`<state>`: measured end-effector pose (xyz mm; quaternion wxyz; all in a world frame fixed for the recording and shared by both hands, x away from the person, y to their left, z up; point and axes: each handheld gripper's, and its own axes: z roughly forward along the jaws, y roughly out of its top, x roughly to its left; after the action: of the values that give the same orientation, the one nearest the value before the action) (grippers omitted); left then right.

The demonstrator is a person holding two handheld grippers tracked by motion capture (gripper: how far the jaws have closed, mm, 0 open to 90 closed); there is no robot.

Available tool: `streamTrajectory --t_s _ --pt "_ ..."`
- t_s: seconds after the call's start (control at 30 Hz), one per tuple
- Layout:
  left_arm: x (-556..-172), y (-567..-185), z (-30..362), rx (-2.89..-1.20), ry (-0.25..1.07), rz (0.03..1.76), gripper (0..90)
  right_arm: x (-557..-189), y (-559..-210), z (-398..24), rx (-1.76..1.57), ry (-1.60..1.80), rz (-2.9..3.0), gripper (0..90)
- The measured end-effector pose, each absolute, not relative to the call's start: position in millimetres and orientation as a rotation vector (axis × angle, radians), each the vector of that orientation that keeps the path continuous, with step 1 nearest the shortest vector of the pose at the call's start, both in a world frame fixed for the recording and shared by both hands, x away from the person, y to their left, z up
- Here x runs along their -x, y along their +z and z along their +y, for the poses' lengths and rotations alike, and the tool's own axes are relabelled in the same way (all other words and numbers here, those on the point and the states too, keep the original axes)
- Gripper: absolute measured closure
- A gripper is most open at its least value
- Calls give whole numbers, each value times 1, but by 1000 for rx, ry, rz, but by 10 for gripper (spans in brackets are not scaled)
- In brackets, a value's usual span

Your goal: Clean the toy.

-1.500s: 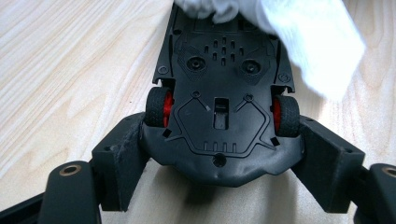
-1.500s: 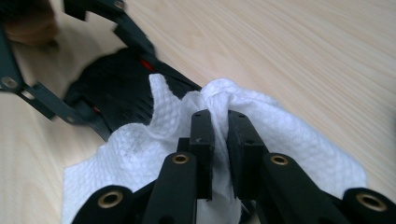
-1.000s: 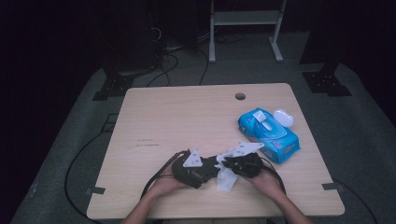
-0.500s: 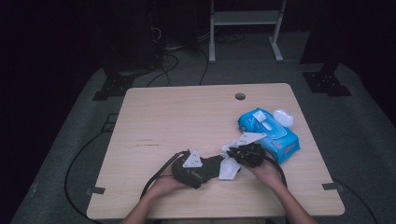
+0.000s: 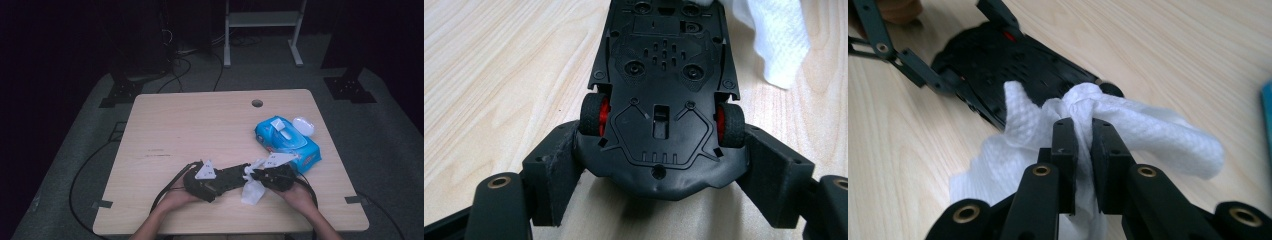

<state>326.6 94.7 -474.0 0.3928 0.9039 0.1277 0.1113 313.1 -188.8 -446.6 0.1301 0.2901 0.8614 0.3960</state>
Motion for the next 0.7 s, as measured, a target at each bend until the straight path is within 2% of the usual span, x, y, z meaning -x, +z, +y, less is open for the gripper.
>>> streamTrajectory --t_s 0.17,0.33,0.53,0.7 --pt "-327 -474 95 -2302 289 318 236 -304 -447 -192 -832 1169 2513 804" --pt "-327 -473 95 -2301 282 322 236 -306 -447 -186 -818 1199 2526 803" --pt "-328 -473 95 -2302 282 322 236 -309 -448 -199 -868 1143 2491 804" --pt "-327 -473 95 -2303 286 323 236 -304 -447 -187 -829 1222 2517 803"
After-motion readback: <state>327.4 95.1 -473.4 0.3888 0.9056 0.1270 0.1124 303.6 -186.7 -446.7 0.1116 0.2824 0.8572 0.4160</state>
